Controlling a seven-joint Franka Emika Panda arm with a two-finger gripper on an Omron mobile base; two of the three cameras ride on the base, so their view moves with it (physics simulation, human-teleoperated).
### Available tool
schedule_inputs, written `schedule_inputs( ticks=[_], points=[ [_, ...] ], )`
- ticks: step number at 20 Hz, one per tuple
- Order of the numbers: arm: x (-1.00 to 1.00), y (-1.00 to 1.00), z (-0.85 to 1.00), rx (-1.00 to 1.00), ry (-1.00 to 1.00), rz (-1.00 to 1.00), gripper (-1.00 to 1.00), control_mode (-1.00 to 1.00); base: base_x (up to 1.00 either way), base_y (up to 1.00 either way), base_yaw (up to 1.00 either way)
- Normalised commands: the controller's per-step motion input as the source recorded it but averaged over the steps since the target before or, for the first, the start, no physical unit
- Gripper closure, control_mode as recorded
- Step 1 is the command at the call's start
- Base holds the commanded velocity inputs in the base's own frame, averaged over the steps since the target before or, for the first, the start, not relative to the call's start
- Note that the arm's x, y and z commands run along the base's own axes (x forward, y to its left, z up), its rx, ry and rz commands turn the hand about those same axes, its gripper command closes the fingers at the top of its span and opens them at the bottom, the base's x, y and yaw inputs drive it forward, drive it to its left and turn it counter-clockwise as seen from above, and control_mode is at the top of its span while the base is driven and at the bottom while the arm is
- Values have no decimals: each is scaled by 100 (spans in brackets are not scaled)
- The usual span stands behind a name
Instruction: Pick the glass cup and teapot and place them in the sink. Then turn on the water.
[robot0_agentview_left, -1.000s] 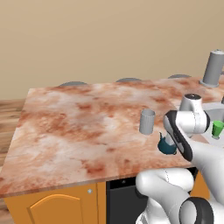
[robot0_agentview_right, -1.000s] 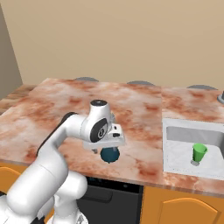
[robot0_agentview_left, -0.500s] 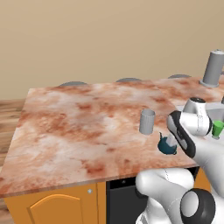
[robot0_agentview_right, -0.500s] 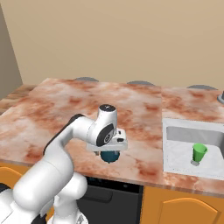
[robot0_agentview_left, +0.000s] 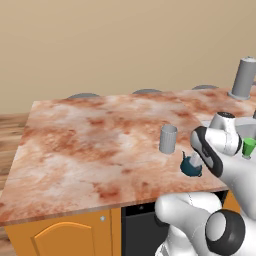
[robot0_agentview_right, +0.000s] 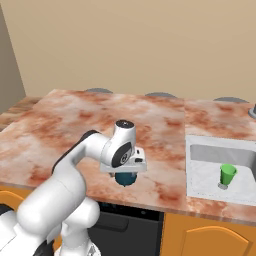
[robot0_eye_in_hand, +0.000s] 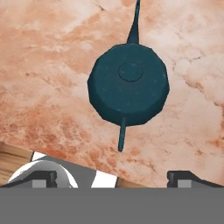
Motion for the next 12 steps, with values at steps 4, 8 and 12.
schedule_inputs(
  ticks=[4,8,12],
  points=[
    [14,0,-2,0,0,0,-100,-100,0,0,0],
    [8,0,-3,0,0,0,-100,-100,0,0,0],
    [6,0,-11,0,0,0,-100,-100,0,0,0]
  ],
)
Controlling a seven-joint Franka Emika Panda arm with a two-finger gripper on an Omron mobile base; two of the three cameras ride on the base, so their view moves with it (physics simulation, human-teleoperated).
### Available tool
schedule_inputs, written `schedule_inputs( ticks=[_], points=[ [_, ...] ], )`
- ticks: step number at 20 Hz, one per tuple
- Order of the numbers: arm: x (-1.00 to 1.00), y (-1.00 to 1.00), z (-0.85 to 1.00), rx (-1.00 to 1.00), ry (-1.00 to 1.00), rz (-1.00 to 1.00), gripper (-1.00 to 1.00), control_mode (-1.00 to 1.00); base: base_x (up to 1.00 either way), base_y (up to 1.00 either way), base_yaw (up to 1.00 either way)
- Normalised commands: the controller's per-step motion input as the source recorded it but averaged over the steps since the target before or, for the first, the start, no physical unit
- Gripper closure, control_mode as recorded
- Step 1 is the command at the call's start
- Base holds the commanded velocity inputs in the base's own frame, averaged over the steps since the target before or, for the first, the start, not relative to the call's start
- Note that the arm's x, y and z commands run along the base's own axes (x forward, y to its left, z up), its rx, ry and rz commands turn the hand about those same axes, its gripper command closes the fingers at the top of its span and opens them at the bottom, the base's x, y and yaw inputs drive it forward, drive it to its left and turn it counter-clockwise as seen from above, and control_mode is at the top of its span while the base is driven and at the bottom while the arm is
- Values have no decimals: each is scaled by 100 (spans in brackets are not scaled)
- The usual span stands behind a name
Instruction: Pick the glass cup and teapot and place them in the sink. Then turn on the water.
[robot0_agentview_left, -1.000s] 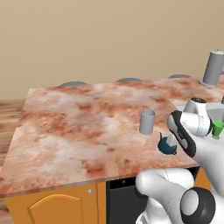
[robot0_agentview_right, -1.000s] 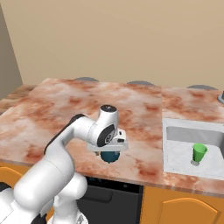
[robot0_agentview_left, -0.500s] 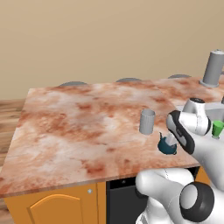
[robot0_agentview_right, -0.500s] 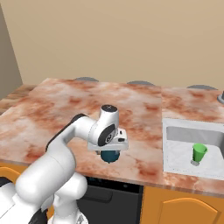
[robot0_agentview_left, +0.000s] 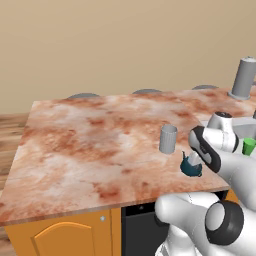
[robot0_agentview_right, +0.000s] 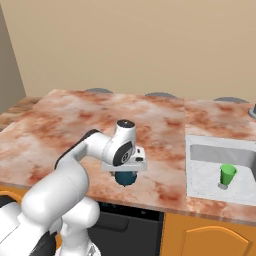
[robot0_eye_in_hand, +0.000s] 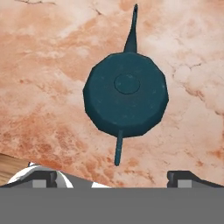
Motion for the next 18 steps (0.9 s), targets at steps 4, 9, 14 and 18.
schedule_inputs(
  ticks=[4,9,14,18],
  points=[
    [1,0,-18,-1,0,0,-100,-100,0,0,0],
    [0,0,-15,-4,0,0,-100,-100,0,0,0],
    [3,0,-10,-3,0,0,-100,-100,0,0,0],
    [9,0,-11,-1,0,0,-100,-100,0,0,0]
  ],
)
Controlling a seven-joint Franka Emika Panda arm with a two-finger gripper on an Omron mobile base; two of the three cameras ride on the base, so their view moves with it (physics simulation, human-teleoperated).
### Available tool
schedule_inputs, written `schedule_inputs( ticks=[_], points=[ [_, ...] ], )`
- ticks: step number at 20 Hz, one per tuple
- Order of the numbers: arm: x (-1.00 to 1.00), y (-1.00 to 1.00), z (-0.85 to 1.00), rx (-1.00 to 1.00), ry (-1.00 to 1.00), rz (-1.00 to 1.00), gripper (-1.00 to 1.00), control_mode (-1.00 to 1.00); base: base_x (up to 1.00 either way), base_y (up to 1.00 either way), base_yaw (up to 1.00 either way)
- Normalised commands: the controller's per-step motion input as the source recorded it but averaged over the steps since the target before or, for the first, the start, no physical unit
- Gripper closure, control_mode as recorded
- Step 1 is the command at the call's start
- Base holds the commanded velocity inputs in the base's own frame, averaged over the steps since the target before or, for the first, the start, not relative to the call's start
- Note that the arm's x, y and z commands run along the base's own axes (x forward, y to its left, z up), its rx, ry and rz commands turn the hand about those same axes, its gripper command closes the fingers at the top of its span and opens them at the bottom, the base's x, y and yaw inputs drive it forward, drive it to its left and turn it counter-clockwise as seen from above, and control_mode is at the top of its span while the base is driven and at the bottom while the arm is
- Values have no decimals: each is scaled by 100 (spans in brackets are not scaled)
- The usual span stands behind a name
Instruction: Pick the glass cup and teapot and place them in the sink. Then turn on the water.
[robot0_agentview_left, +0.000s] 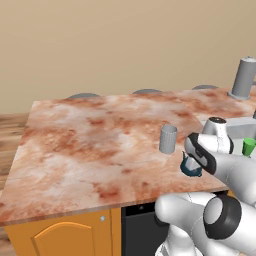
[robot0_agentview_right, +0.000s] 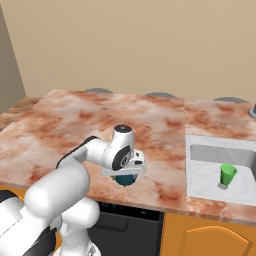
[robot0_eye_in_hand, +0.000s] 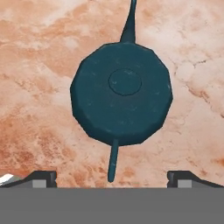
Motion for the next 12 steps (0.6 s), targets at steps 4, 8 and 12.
schedule_inputs(
  ticks=[4,8,12],
  points=[
    [3,0,-7,0,0,0,-100,-100,0,0,0],
    [0,0,-10,0,0,0,-100,-100,0,0,0],
    [0,0,-12,0,0,0,-100,-100,0,0,0]
  ],
)
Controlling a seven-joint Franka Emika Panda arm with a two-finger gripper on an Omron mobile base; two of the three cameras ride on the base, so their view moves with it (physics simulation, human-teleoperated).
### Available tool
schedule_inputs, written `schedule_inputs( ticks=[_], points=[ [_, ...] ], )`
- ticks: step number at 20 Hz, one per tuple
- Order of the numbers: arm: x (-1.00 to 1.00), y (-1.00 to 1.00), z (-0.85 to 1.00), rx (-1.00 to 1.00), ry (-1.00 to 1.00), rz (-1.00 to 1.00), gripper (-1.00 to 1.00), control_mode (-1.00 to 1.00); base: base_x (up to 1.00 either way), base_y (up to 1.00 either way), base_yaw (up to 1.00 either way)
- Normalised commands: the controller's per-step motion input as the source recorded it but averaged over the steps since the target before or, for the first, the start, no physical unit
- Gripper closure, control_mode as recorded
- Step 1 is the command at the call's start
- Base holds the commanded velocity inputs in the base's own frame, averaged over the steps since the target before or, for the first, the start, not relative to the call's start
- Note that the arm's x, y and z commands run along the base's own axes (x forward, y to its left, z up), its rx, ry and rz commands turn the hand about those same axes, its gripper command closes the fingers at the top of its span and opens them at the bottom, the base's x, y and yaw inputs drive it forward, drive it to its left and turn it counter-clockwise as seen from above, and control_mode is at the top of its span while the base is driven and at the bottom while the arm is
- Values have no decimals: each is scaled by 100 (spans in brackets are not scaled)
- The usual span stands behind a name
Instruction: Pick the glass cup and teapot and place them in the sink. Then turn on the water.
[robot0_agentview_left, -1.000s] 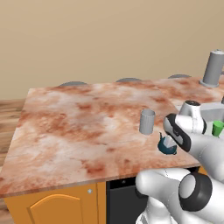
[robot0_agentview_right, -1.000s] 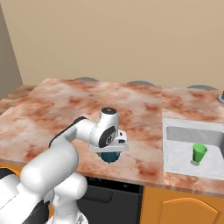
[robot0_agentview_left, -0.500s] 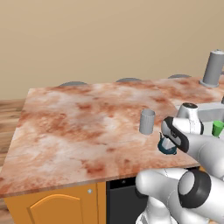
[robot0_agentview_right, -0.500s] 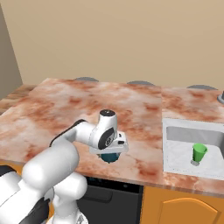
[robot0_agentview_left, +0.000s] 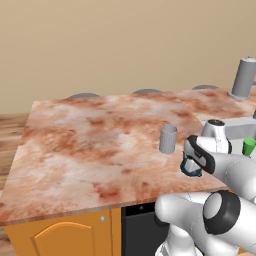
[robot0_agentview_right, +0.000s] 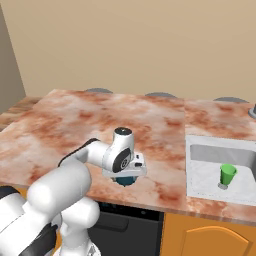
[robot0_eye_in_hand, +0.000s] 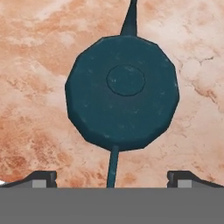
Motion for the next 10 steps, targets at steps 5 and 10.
schedule_inputs(
  ticks=[5,10],
  points=[
    [0,0,-12,0,0,0,-100,-100,0,0,0],
    [0,0,-16,0,0,0,-100,-100,0,0,0]
  ],
)
